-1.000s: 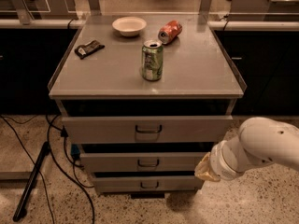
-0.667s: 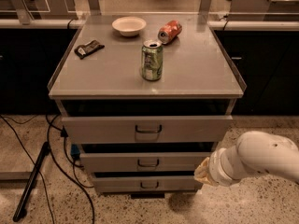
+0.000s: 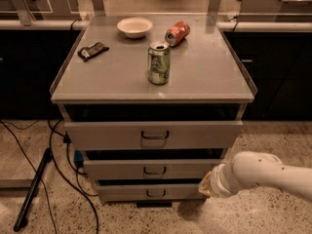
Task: Open bottom drawer
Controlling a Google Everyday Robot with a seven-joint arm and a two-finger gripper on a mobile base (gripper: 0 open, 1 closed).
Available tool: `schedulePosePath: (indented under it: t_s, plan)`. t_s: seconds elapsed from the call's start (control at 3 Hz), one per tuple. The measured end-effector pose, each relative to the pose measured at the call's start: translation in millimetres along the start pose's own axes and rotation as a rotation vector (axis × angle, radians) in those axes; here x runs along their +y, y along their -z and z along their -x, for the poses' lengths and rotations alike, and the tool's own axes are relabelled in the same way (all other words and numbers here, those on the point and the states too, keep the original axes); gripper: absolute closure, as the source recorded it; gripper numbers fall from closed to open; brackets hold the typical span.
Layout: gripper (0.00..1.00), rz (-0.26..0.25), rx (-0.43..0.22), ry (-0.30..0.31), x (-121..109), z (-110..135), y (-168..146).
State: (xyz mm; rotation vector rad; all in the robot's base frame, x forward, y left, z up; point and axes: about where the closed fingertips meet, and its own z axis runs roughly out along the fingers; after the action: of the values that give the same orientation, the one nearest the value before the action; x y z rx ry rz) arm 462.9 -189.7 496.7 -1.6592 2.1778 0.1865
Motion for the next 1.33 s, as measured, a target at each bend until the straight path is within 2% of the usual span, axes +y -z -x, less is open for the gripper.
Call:
schedulePosePath:
  t_s: [0.67,1.0,1.33]
  plan:
    - [0.28,0.014,0.019,0.009,8,-14,-23]
    - [0.06,0.005,0.032,0.023,14,-33,-51]
    - [0.00,-0.013,0.034,0.028,17,-56,-88]
